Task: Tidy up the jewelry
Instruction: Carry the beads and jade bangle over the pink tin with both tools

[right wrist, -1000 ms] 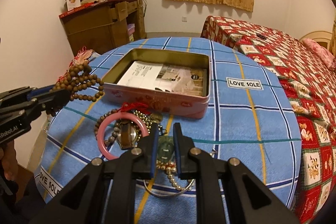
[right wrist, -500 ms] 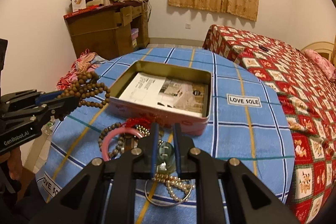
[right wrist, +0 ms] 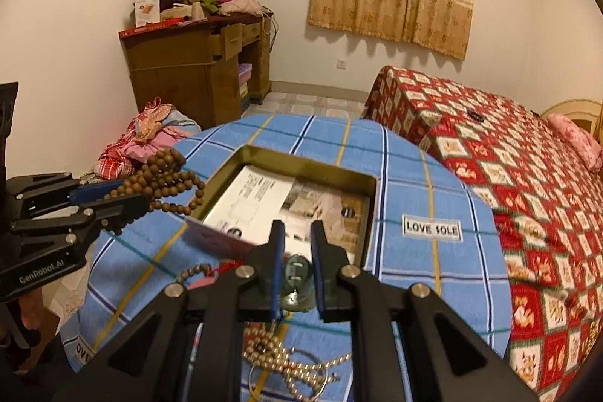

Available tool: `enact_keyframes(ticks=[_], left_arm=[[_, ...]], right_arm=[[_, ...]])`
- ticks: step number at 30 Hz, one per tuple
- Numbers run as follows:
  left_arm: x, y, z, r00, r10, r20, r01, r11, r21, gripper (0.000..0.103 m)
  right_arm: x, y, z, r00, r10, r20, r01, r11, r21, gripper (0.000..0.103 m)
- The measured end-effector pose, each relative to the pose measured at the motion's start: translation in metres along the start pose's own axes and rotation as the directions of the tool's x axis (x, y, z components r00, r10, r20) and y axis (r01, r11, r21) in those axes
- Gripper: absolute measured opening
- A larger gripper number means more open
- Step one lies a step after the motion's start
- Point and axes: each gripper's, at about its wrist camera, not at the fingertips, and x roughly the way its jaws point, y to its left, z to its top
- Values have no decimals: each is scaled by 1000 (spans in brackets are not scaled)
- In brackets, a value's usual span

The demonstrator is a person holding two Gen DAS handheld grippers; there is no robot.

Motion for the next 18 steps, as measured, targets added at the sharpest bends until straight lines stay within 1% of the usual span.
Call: enact_keyframes(ticks=[7, 12, 18], left_arm=[[22, 8, 14, 1000, 3, -11, -3, 1000, -13, 21], [36, 10, 27, 1000, 15, -13, -15, 1000, 0, 21], [59, 15, 38, 999, 26, -38, -25, 1000, 7, 21]], right_arm=[[18, -3, 20, 1000, 6, -4, -7, 1000, -11, 16], [33, -8, 32, 1000, 6, -12, -6, 1000, -4, 16], [54, -16, 42, 1000, -2, -27, 2, 1000, 14, 16]])
